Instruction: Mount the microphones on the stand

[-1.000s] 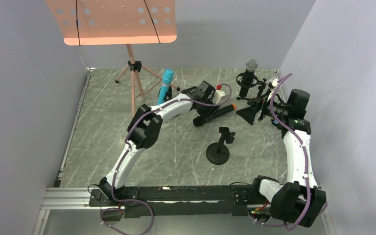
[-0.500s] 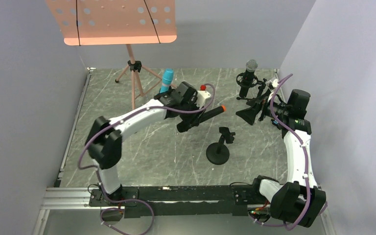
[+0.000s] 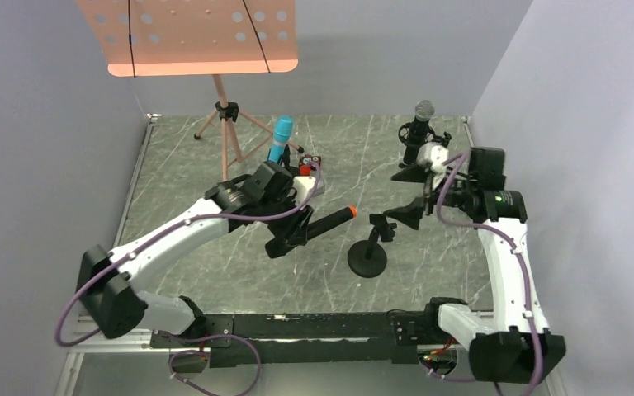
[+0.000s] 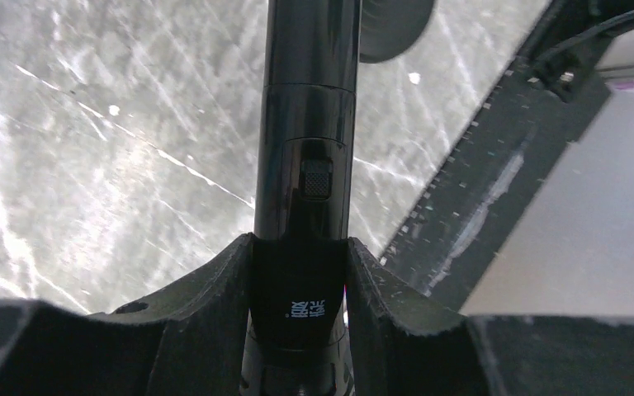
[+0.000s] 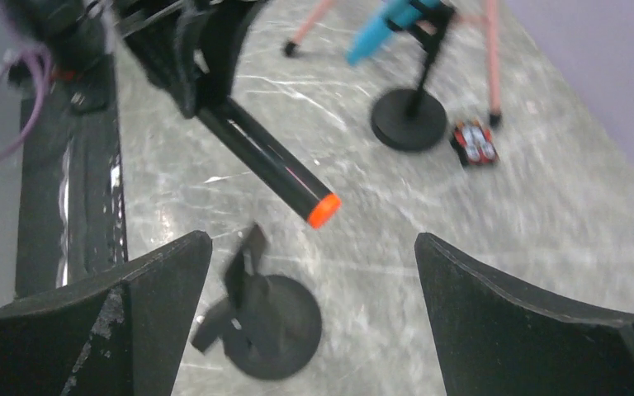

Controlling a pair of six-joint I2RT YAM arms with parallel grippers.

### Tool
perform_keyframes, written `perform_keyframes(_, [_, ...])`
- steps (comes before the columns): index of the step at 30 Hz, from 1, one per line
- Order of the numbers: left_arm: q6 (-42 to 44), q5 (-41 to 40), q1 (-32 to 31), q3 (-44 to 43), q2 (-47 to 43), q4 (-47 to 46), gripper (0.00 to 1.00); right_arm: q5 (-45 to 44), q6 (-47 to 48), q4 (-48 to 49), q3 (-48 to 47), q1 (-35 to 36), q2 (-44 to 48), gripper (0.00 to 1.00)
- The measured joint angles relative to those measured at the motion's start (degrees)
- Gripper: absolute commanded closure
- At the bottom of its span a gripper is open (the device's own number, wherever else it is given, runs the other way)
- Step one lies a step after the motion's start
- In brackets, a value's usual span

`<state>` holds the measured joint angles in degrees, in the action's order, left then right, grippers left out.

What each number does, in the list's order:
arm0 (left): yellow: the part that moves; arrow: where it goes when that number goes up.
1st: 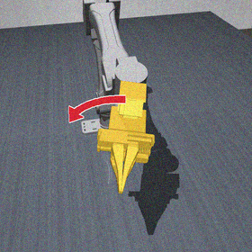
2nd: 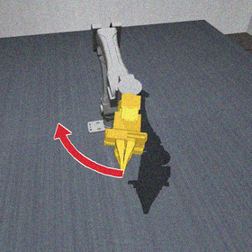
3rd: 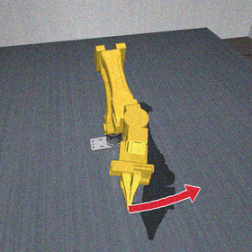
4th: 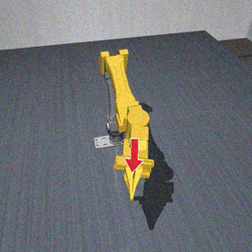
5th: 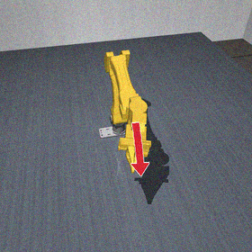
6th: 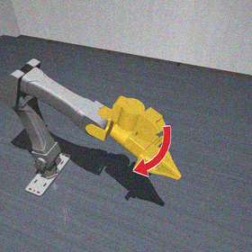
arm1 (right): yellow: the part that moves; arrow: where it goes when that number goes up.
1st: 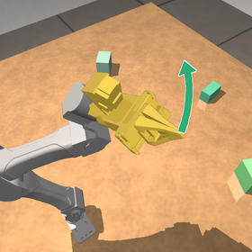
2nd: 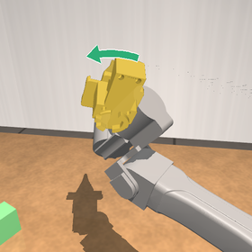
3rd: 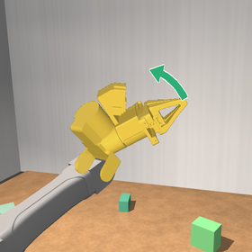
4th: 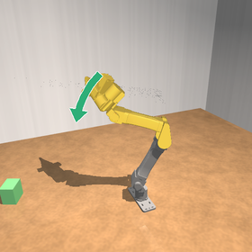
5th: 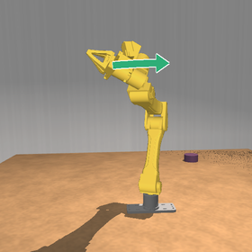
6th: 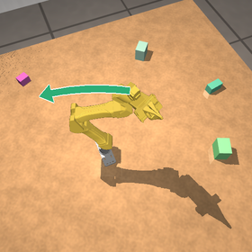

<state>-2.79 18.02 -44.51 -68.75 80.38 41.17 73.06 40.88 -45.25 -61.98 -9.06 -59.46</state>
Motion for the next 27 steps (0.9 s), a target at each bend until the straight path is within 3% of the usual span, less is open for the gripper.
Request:
perform_keyframes(8, [-8.0,6.9,0.6,9.5,-14.3,-0.1,1.0,-9.8,22.3,-10.8,-5.1,29.2,-0.6,0.0])
perform_keyframes(15, [-16.0,14.1,0.7,17.0,-20.5,-3.9,1.0,-19.2,26.9,-13.3,-10.6,46.6,-8.8,0.0])
perform_keyframes(20, [-20.8,19.6,0.7,18.4,-21.4,-10.4,1.0,-27.0,27.0,-13.4,-10.2,54.8,-12.7,0.04])
perform_keyframes(22, [-21.9,20.6,0.7,18.7,-21.4,-12.0,1.0,-29.6,26.8,-13.1,-9.7,56.6,-13.2,0.1])
perform_keyframes(27, [-23.6,21.8,0.7,18.9,-21.3,-13.6,1.0,-35.8,25.7,-11.5,-7.5,60.3,-14.1,0.47])
